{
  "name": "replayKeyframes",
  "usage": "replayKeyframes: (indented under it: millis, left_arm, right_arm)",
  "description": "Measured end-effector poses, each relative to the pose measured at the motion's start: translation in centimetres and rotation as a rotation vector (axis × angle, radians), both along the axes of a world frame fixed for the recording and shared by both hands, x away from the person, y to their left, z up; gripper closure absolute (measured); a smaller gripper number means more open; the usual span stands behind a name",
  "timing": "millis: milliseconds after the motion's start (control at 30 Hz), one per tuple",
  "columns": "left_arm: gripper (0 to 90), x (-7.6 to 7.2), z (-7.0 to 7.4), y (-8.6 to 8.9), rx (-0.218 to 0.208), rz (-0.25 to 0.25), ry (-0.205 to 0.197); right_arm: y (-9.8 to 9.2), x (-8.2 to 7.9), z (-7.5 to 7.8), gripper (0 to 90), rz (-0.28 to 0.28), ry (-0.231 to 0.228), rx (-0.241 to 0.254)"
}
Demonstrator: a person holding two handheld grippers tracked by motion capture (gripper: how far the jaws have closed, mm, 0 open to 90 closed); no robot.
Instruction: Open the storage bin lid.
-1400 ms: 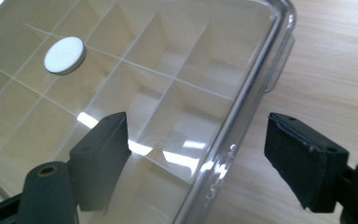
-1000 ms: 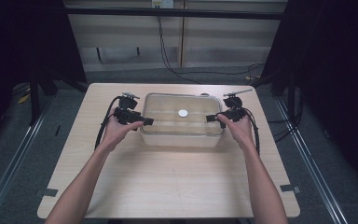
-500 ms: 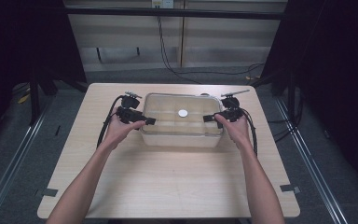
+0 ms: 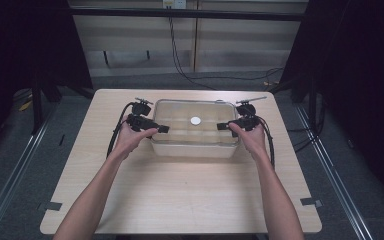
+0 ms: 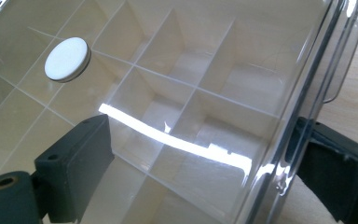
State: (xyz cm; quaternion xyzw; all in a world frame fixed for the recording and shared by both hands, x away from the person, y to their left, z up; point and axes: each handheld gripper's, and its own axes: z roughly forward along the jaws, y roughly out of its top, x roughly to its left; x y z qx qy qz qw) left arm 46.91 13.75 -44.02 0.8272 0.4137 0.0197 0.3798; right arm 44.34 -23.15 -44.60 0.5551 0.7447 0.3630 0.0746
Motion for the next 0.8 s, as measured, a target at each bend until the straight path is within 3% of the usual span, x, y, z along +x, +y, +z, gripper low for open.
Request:
replayKeyframes:
  millis: [167,400,433,800]
  left_arm:
    - [16.3,0.0,-0.1,-0.1,-0.007,0.010,0.004]
    - [21.8,0.1,-0.1,0.5,-0.025,0.006,0.010]
    - [22.5,0.0,-0.2,0.7,-0.047,0.005,0.011]
    - [29.1,-0.1,-0.4,1.4,-0.083,0.020,0.010]
  right_arm:
    - [0.1,0.1,0.0,7.1,-0.007,0.015,0.003]
    - [0.2,-0.2,-0.2,7.8,-0.036,-0.024,0.010]
    - [0.2,-0.2,-0.3,7.8,-0.043,-0.037,0.012]
    - [-0.2,-0.5,-0.2,12.4,-0.055,-0.050,0.032]
